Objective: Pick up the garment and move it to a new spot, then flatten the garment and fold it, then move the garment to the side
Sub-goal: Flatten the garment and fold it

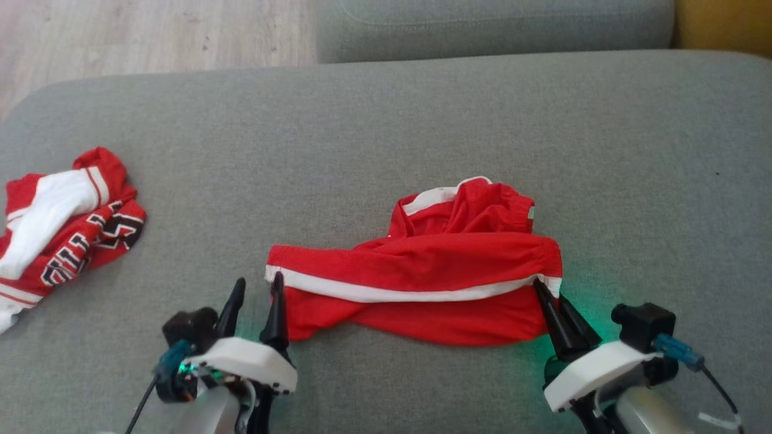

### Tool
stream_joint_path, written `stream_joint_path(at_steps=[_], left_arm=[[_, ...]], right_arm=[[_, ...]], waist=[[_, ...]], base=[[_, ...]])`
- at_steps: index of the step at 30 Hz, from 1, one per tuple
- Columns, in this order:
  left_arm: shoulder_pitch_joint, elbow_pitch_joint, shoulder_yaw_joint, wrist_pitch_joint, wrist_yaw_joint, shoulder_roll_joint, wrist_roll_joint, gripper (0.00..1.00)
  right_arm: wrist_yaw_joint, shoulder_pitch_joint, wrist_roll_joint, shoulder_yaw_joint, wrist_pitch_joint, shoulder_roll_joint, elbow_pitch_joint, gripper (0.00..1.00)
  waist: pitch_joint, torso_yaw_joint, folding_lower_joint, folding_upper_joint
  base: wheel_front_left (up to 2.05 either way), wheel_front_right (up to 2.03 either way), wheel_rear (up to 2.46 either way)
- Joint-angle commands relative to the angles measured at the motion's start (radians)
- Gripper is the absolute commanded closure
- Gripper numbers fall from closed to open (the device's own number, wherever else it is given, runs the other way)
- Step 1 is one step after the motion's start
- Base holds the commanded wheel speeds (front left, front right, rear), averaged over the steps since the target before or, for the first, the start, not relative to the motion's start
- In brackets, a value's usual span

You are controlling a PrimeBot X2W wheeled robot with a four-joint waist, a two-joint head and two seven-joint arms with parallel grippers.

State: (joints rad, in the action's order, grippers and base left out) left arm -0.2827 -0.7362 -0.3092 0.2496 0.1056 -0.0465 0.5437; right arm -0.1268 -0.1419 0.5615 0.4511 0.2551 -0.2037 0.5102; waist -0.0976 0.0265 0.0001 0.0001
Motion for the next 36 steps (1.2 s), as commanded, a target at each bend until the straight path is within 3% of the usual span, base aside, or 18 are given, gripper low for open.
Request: stream_joint_path(at_steps=[1, 7, 16, 17, 18, 19, 21, 22, 23, 24, 29, 36], left_arm=[[-0.052, -0.006, 0.007, 0.012, 0.007, -0.004, 0.005, 0.0], [-0.117, -0.094, -0.031, 0.012, 0.021, -0.004, 0.066, 0.0], [-0.146, -0.113, -0.053, 0.012, 0.025, -0.004, 0.084, 0.0], [-0.147, -0.113, -0.055, 0.012, 0.025, -0.004, 0.084, 0.06], [-0.149, -0.113, -0.056, 0.012, 0.025, -0.004, 0.083, 0.26], [-0.151, -0.111, -0.055, 0.012, 0.025, -0.004, 0.082, 0.54], [-0.152, -0.108, -0.058, 0.012, 0.025, -0.004, 0.071, 0.77], [-0.152, -0.108, -0.058, 0.012, 0.025, -0.004, 0.071, 0.77], [-0.151, -0.107, -0.059, 0.012, 0.025, -0.004, 0.072, 0.86], [-0.15, -0.106, -0.062, 0.012, 0.025, -0.004, 0.07, 1.0], [-0.146, -0.083, -0.058, 0.012, 0.025, -0.004, 0.052, 1.0], [-0.158, 0.055, -0.019, 0.012, 0.025, -0.03, -0.004, 1.0]], right_arm=[[-0.004, -0.046, -0.009, 0.02, 0.007, -0.017, -0.032, 1.0], [-0.004, -0.064, -0.007, 0.03, 0.007, -0.018, -0.036, 1.0], [-0.004, -0.072, -0.004, 0.032, 0.007, -0.021, -0.041, 1.0], [-0.004, -0.073, -0.004, 0.032, 0.007, -0.021, -0.042, 1.0], [-0.004, -0.074, -0.004, 0.031, 0.007, -0.022, -0.043, 1.0], [-0.004, -0.075, -0.004, 0.031, 0.007, -0.022, -0.044, 1.0], [-0.004, -0.077, -0.003, 0.03, 0.007, -0.022, -0.045, 1.0], [-0.004, -0.077, -0.003, 0.03, 0.007, -0.022, -0.045, 1.0], [-0.004, -0.077, -0.003, 0.029, 0.007, -0.023, -0.045, 1.0], [-0.004, -0.077, -0.003, 0.028, 0.007, -0.023, -0.045, 1.0], [-0.004, -0.078, 0.0, 0.012, 0.007, -0.017, -0.058, 1.0], [-0.004, -0.12, 0.032, -0.034, 0.007, -0.015, -0.161, 1.0]], waist=[[-0.011, -0.006, -0.0001, -0.0001], [-0.038, -0.016, -0.0001, -0.0001], [-0.057, -0.023, -0.0001, -0.0001], [-0.058, -0.024, -0.0001, -0.0001], [-0.06, -0.024, -0.0001, -0.0001], [-0.061, -0.024, -0.0001, -0.0001], [-0.061, -0.024, -0.0001, -0.0001], [-0.061, -0.024, -0.0001, -0.0001], [-0.061, -0.023, -0.0001, -0.0001], [-0.06, -0.022, -0.0001, -0.0001], [-0.046, -0.011, -0.0001, -0.0001], [0.019, -0.001, -0.0001, -0.0001]], base=[[0.0, 0.0, 0.0], [0.0, 0.0, 0.0], [0.0, 0.0, 0.0], [0.0, 0.0, 0.0], [0.0, 0.0, 0.0], [0.0, 0.0, 0.0], [0.0, 0.0, 0.0], [0.0, 0.0, 0.0], [0.0, 0.0, 0.0], [0.0, 0.0, 0.0], [0.0, 0.0, 0.0], [0.0, 0.0, 0.0]])
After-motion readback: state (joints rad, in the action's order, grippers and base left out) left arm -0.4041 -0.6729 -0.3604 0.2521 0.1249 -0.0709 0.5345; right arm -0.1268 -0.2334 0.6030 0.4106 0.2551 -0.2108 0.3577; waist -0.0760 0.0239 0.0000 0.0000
